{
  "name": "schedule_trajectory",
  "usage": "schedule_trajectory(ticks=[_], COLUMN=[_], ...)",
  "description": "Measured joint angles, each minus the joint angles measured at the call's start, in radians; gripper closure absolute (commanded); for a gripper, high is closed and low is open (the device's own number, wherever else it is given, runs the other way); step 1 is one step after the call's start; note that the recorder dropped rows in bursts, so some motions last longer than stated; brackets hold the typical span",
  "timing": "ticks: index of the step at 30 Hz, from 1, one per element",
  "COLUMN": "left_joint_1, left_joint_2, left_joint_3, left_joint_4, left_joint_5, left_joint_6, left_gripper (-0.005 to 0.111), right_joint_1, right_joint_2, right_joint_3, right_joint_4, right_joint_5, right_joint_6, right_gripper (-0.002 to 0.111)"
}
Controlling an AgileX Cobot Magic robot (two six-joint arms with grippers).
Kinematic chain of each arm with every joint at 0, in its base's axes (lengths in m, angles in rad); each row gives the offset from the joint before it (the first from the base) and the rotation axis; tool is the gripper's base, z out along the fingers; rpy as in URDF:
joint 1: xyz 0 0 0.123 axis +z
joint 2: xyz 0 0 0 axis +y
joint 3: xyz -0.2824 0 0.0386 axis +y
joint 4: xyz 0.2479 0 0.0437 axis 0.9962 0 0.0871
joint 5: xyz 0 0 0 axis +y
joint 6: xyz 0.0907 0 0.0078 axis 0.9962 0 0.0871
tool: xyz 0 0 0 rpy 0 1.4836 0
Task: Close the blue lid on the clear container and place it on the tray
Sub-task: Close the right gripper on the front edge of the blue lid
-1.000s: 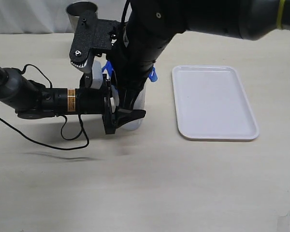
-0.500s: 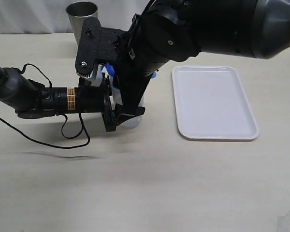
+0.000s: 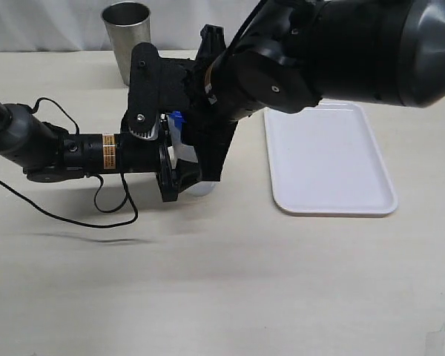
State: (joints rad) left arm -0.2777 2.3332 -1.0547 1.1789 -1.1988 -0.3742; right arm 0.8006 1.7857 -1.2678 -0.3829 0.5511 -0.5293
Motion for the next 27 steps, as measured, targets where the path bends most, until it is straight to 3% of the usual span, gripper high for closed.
schedule_trajectory(ticks=[9,16,20,24,27], left_joint_1=[0.000,0.000,0.000,0.000,0.000], left_joint_2=[0.000,0.000,0.000,0.000,0.000], left_joint_3=[0.000,0.000,0.000,0.000,0.000], left_joint_4=[0.020,0.024,0.024,0.024,0.024], left_joint_5=[-0.015,-0.016,-0.016,-0.016,-0.016], left_joint_6=[0.008,0.008,0.008,0.008,0.006], left_gripper=[0.107,0.107,0.107,0.107,0.107], right_joint_1=[-0.012,-0.014,-0.046,-0.125,-0.193], right_joint_2=[-0.080,-0.149,-0.197,-0.222,-0.217], right_joint_3=[-0.050,-0.061,-0.061,-0.069,-0.067], right_joint_4=[0.221,0.342,0.375,0.390,0.464], right_joint_5=[0.190,0.222,0.175,0.149,0.184], right_joint_6=[-0.035,-0.056,0.091,0.380,0.474], right_gripper=[0.063,0.063,0.064,0.068,0.068])
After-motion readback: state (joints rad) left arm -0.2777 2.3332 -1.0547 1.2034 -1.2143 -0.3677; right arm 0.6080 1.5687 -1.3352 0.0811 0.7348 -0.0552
